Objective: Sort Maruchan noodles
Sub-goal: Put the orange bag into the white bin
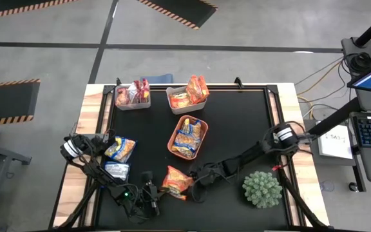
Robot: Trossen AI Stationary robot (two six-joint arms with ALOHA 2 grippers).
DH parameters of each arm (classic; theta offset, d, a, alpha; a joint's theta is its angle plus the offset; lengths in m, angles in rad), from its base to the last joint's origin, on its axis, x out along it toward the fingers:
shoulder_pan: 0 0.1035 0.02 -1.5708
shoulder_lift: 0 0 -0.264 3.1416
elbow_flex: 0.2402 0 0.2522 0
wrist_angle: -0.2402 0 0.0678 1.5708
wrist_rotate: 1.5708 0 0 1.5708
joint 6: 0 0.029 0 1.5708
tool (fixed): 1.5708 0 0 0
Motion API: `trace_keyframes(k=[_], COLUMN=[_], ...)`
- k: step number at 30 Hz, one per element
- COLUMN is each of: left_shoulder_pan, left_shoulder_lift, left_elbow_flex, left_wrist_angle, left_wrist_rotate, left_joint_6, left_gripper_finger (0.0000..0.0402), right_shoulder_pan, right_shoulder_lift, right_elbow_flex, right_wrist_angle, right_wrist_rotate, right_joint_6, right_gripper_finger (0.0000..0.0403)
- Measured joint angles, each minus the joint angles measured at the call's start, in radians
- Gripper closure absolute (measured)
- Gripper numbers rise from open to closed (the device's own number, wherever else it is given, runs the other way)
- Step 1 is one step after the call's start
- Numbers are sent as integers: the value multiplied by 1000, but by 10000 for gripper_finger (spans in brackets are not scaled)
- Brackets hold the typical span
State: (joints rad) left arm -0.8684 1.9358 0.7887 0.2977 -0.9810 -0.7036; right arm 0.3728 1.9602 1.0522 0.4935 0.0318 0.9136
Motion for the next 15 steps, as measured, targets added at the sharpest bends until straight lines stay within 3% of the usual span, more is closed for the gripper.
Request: trace_keyframes(k=[7, 15], left_shoulder_pan=[-1, -1], left_shoulder_lift=[0, 0], left_elbow_flex=[0, 0], left_wrist_angle=[0, 0], left_wrist_rotate=[1, 1], left_joint_6=[-2, -5], left_gripper_finger=[402, 402], right_shoulder_pan=[-1, -1], right_shoulder_lift=[32, 26], right_elbow_flex=[41, 35], right_wrist_angle=[-2, -14], right_wrist_rotate=[-7, -5], right_joint_6=[-48, -57], right_gripper_finger=[83, 162])
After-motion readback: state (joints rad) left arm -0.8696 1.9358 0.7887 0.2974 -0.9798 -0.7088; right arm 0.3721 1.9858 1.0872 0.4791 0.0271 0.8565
